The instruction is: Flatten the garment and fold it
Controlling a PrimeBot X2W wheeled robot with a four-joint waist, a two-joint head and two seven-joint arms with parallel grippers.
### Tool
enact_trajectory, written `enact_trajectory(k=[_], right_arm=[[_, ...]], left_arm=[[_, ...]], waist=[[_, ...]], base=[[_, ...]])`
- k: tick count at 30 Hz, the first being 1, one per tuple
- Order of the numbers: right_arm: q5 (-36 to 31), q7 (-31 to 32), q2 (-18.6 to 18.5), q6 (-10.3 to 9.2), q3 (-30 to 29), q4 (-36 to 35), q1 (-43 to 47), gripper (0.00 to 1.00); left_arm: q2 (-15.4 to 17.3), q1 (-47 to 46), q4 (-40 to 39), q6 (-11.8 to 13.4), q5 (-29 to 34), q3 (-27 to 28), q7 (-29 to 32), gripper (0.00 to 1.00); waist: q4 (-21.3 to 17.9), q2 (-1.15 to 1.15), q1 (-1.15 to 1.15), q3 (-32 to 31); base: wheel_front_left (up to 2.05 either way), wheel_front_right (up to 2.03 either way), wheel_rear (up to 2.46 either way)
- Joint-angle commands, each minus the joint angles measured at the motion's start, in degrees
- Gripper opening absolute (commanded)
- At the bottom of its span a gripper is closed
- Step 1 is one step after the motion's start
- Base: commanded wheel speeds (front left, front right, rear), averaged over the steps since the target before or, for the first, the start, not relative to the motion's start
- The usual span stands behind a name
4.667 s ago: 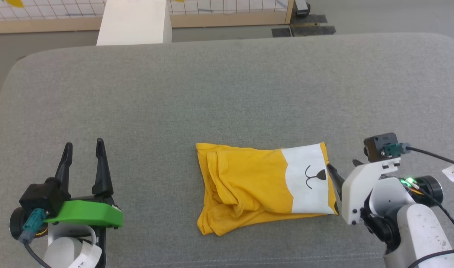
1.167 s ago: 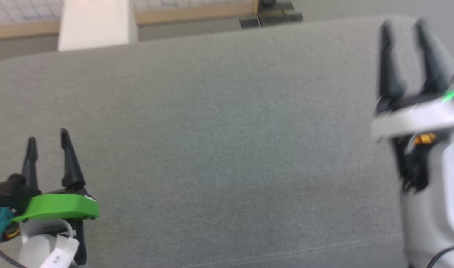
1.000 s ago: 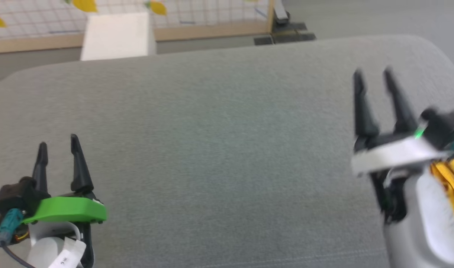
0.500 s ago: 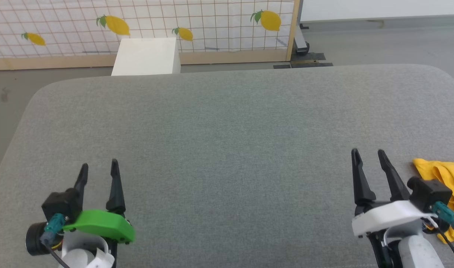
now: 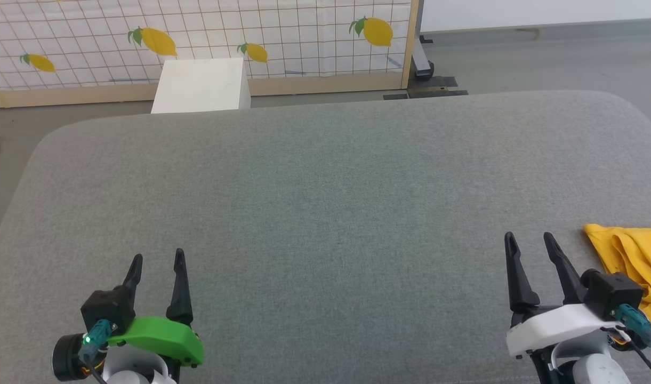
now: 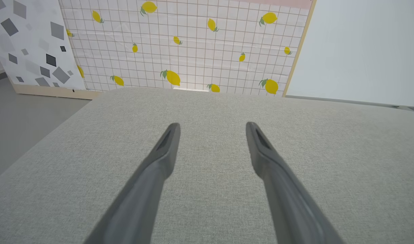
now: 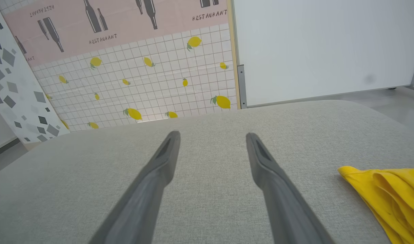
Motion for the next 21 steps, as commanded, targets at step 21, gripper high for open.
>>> enact_trajectory(k=[21], right_arm=[[-0.8,2.8,0.0,-0.08,1.4,-2.3,0.0,1.00]], left_arm=[[1.4,1.0,-0.7,2.2,-0.3,0.0,-0.2,1.00]], waist=[[0.6,0.00,0.00,0.5]], base=[[0.00,0.00,0.00]])
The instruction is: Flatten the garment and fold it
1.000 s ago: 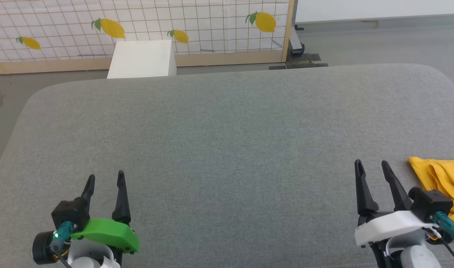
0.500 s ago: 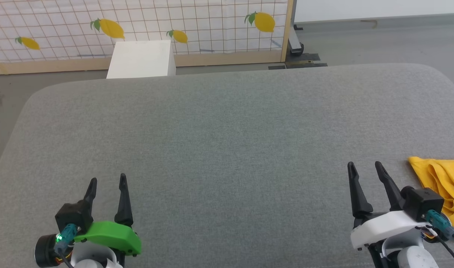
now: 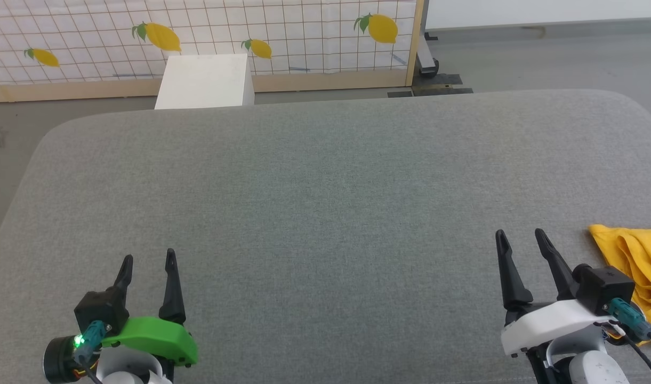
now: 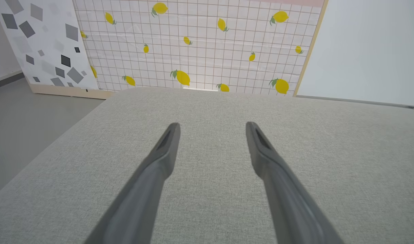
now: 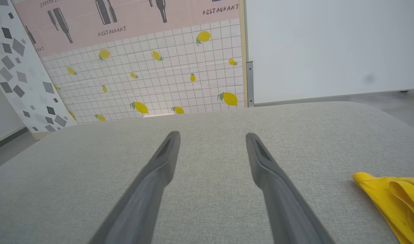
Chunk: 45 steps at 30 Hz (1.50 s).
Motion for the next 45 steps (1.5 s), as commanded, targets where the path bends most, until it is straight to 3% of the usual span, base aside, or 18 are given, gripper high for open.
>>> enact_trajectory(k=[1,2,45], right_arm=[[0.2,0.1,0.0,-0.08,0.1,-0.3,0.0,1.00],[0.0,0.0,0.0,-0.01,0.0,0.0,0.0,0.00],[-3.7,3.7,0.0,-0.03,0.4,-4.0,1.3,0.00]], left_arm=[[0.5,0.6,0.1,0.2,-0.3,0.0,-0.3,1.00],[0.1,0.0,0.0,0.0,0.0,0.0,0.0,0.00],[-1.9,0.8,-3.8,-0.6,4.8,0.1,4.3,0.00]], waist=[[-0.1,0.00,0.00,0.0],[0.0,0.00,0.00,0.0],[1.7,0.00,0.00,0.2]], base=[[0.00,0.00,0.00],[0.00,0.00,0.00],[0.00,0.00,0.00]])
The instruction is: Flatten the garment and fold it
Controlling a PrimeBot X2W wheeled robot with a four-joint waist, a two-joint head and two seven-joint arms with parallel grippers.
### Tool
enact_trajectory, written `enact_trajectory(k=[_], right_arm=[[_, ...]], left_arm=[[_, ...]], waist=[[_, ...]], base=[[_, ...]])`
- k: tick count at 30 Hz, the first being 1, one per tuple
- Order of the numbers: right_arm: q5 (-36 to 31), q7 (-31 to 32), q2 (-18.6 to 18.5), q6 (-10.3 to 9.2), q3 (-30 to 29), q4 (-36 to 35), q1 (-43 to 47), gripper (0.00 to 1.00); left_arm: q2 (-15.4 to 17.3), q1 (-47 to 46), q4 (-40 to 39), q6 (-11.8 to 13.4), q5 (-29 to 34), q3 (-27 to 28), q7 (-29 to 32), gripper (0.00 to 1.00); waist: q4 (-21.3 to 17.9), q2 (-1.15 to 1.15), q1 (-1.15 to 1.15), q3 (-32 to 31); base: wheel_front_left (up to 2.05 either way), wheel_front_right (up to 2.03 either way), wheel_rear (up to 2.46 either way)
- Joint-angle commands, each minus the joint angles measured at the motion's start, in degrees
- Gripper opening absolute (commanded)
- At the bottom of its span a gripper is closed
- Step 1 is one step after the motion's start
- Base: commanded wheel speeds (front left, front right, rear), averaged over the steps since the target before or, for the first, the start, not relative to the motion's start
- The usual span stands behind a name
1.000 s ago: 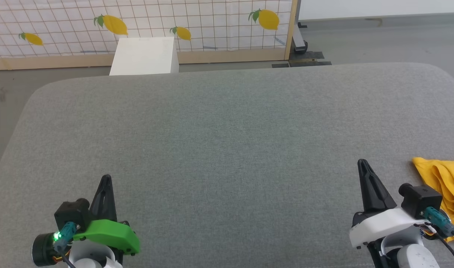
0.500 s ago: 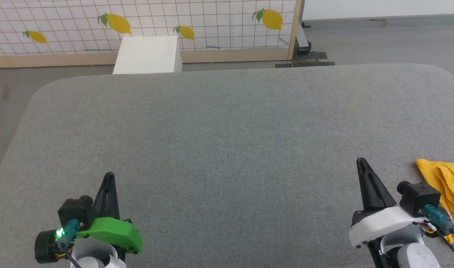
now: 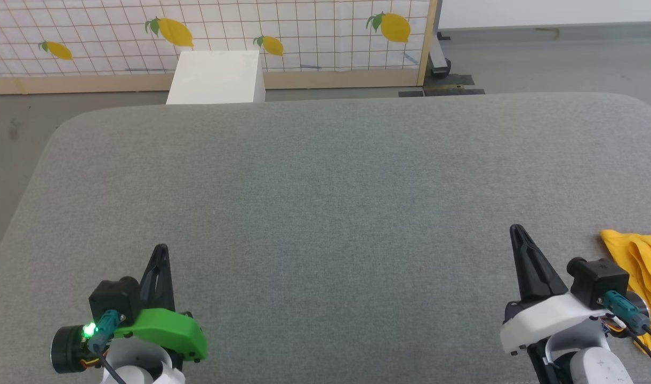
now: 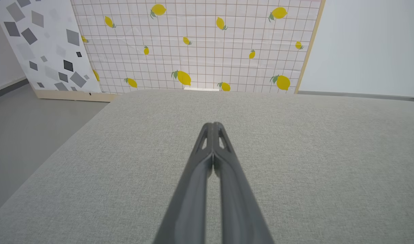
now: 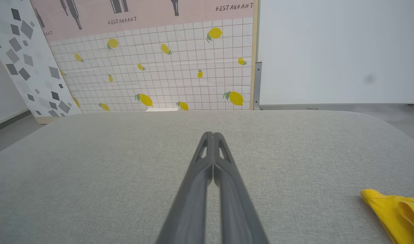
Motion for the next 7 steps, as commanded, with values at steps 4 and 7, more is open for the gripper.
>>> enact_trajectory(k=[4,7], right_arm=[[-0.8,0.5,0.0,-0.02,0.1,-0.9,1.1,0.00],[-1.0,0.7,0.0,-0.03,0.1,-1.1,1.2,0.00]], left_arm=[[-0.5,0.9,-0.7,-0.5,1.0,0.2,0.6,0.00],[-0.7,0.9,-0.9,-0.5,1.4,0.2,0.8,0.00]], waist=[[0.2,0.00,0.00,0.0],[0.3,0.00,0.00,0.0]], base=[[0.00,0.00,0.00],[0.00,0.00,0.00]])
